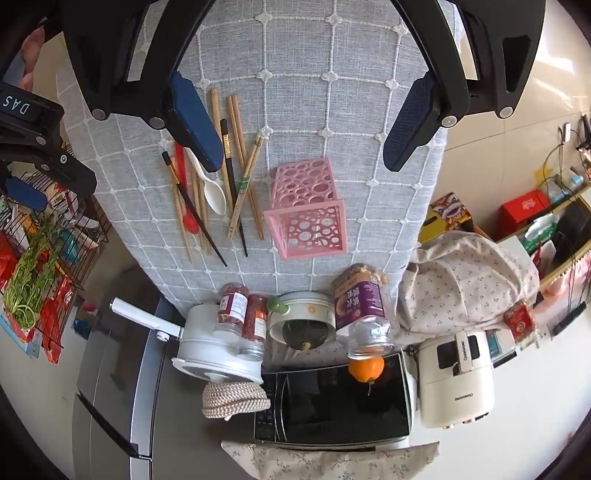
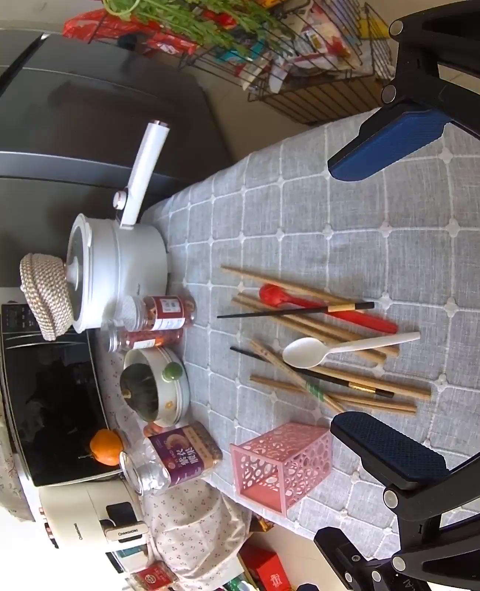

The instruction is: Organize utensils

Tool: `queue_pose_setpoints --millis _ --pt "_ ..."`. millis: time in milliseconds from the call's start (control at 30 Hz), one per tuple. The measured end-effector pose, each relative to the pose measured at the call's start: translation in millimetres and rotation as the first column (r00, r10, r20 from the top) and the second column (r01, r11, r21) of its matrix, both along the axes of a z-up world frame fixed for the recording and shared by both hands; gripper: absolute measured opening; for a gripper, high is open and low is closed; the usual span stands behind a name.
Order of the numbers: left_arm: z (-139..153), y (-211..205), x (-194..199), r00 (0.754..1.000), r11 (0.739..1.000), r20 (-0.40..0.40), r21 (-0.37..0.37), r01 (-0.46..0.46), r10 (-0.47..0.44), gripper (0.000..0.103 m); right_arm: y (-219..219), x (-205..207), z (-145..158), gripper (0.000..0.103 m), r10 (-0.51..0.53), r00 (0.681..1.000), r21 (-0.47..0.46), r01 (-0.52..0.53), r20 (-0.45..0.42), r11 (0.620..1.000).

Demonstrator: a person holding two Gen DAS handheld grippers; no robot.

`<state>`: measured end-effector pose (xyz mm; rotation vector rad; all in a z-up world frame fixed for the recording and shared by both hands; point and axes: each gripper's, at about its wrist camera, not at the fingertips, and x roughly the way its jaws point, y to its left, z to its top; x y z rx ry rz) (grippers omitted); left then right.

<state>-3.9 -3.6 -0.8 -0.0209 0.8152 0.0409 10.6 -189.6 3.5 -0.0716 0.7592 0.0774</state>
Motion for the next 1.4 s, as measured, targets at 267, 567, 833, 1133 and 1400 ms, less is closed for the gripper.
queue_pose_setpoints --millis 267,567,833,1133,1400 --pt "0.3 -1.2 0.6 1.000 1.000 0.003 0.001 -0.001 0.001 0.090 -7.6 1.9 0.1 0.102 0.000 1.000 0.002 0.000 -0.003 1.000" --pt "2.1 -2.0 0.8 1.000 1.000 0.003 0.001 0.003 -0.003 0.090 -8.3 1.6 0.1 0.102 -0.003 1.000 0.006 0.003 -0.002 1.000" --pt "2.8 -2.6 0.8 1.000 1.000 0.004 0.002 0.003 -0.003 0.090 -8.4 2.1 0.0 0.102 -0.002 1.000 0.011 0.003 -0.008 1.000" --pt "2.8 -3.4 0.6 1.000 1.000 0.004 0.000 0.001 -0.001 0.090 -9.0 1.5 0.4 0.102 -0.002 1.000 0.020 0.003 -0.009 1.000" --pt "5.4 -5.7 0.1 1.000 1.000 0.006 0.001 0.002 -0.002 0.090 -10.2 2.5 -0.8 0.102 -0.005 1.000 0.029 0.005 -0.017 1.000"
